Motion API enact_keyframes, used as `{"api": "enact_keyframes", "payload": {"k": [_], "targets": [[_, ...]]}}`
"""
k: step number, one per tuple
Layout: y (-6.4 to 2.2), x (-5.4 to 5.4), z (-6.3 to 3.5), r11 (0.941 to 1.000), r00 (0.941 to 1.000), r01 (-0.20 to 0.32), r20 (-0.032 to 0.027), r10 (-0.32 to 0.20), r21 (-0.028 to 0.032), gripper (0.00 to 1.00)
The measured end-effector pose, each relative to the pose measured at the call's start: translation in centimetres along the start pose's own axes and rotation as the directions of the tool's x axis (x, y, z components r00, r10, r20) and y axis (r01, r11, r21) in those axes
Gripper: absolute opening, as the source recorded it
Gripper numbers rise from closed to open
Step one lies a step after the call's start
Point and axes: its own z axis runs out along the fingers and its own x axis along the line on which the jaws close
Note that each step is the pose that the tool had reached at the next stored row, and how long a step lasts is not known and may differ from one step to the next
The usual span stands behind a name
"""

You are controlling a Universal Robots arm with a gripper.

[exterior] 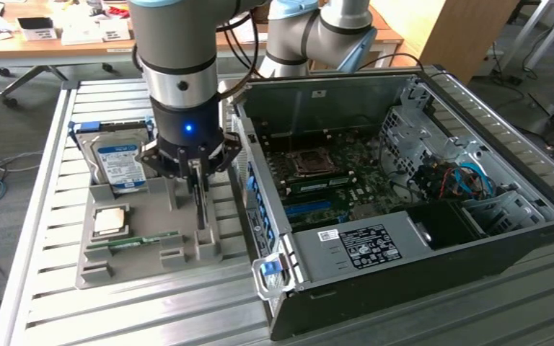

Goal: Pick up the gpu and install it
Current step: 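Pick up the gpu and move the gpu toward the slot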

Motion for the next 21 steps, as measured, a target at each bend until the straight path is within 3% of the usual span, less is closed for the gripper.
{"api": "enact_keyframes", "payload": {"k": [10, 21], "targets": [[0.13, -0.1, -2.37, 1.0, 1.0, 0.0, 0.0, 0.0, 0.0, 0.27], [0.21, -0.1, -3.76, 1.0, 1.0, 0.0, 0.0002, 0.0, -0.0002, 0.27]]}}
